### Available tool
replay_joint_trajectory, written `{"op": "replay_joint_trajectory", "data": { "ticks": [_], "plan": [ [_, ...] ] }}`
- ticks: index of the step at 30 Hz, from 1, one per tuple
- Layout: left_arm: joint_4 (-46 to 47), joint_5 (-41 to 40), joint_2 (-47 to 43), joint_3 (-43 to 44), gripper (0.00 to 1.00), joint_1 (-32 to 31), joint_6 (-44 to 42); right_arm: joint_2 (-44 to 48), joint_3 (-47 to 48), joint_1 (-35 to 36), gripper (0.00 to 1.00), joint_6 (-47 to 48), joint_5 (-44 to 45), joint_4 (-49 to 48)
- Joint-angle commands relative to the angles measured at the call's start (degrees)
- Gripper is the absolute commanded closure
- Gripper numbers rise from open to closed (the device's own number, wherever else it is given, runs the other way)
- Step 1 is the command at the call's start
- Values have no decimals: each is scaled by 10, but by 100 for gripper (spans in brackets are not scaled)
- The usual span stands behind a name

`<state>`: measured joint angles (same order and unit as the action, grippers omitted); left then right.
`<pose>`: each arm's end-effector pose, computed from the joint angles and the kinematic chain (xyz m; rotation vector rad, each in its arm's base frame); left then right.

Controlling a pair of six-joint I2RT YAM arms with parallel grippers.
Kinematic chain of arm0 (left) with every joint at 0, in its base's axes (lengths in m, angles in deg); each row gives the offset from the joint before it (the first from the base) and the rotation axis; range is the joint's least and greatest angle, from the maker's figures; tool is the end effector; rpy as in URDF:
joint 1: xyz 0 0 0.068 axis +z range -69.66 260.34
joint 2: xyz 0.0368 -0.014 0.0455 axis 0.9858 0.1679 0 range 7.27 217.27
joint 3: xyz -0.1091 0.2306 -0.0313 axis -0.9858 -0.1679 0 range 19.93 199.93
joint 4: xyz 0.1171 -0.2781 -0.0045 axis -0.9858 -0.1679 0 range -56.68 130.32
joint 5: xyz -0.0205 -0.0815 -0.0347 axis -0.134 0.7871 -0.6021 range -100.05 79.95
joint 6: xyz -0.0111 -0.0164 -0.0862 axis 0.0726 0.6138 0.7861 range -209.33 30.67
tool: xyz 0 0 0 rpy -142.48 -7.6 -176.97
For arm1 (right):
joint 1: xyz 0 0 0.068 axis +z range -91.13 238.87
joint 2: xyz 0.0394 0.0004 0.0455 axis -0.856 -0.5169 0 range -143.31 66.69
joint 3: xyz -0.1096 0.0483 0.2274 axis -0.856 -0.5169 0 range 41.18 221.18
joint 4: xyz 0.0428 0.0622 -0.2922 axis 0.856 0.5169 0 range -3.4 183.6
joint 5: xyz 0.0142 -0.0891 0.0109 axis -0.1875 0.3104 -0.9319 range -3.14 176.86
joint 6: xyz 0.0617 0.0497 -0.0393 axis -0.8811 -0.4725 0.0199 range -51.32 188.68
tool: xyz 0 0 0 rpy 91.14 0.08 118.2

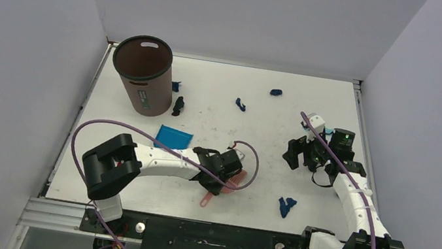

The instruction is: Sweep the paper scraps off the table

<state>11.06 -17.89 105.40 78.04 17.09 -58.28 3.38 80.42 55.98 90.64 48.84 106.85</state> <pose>0.1751 -0.3235 0.0775 0.7392 2.6867 -0.2437 0.2952 0.0335 0.1773 -0.6733 2.0983 0.5362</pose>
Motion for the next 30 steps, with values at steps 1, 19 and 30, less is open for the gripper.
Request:
{"op": "replay_joint_trajectory", "data": {
  "ticks": [1, 19, 30],
  "plan": [
    [-33, -28, 47, 15, 86, -19, 23, 11, 20, 3, 10, 10, -12, -19],
    [120, 1, -46, -15, 100, 63, 89, 12, 73, 22, 9, -47, -5, 22],
    [333, 8, -89, -61, 100, 85, 246, 5, 83, 106, 10, -77, -23, 51]
  ]
}}
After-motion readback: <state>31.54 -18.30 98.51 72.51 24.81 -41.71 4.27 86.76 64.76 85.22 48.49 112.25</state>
